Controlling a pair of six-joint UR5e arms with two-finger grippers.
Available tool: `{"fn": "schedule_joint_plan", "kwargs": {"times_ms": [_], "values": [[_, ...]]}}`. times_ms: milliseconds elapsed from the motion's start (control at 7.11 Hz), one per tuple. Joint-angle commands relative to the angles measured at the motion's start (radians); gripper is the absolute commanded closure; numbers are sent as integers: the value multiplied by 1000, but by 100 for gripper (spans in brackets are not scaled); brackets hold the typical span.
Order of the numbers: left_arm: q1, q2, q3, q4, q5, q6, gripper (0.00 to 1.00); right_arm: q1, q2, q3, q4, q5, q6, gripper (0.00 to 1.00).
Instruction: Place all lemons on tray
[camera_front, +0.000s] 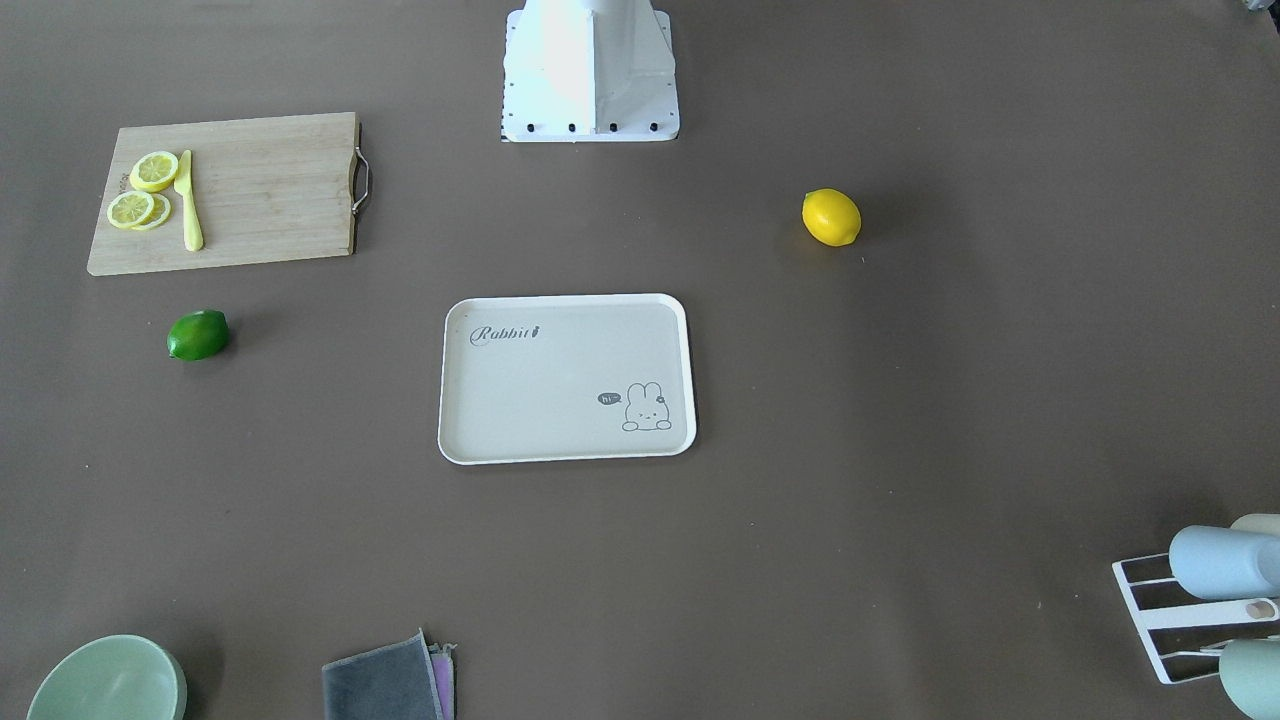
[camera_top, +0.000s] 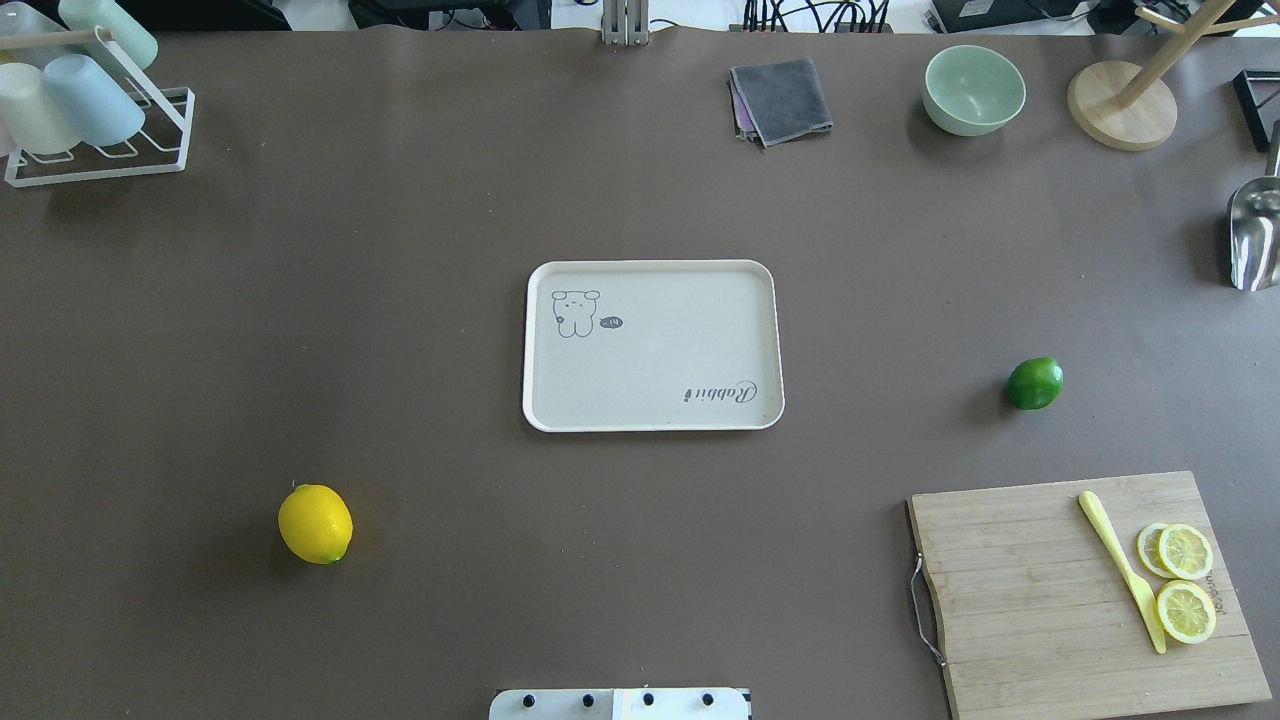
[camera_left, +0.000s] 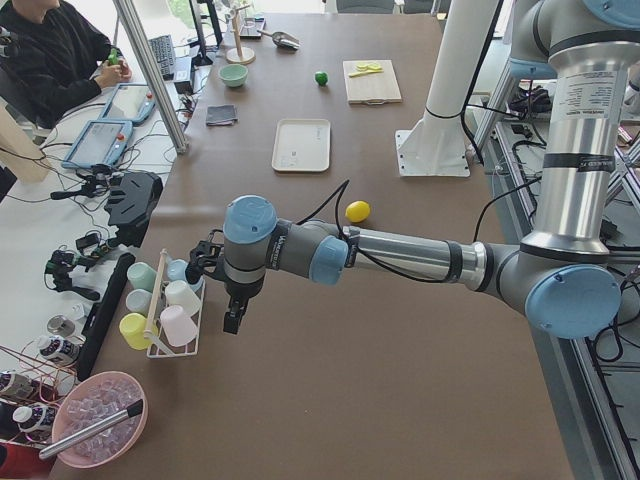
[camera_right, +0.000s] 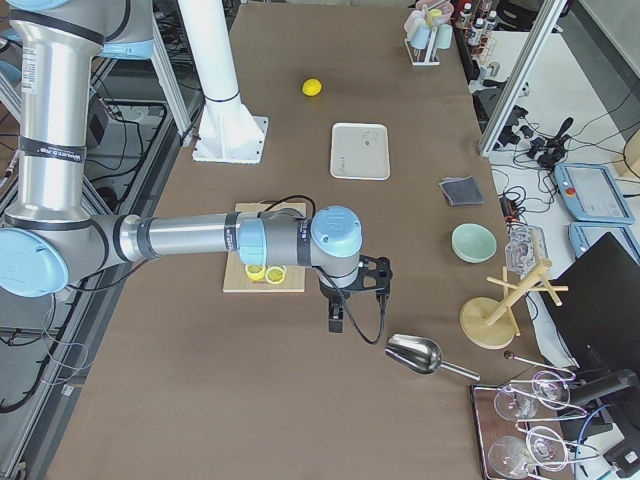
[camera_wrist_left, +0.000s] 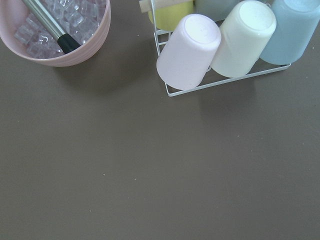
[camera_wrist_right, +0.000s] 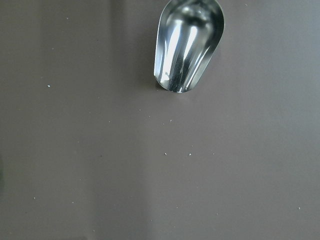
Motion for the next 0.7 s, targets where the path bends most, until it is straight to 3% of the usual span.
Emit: {"fn": "schedule_joint_plan", "kwargs": {"times_ms": [0,563], "values": [[14,-27,8,-15,-1,-3,2,-11,44,12,-21,5,29,0],[101,-38,-63,-50,-3,-63,2,-43,43,15,-4,51,87,0]]}}
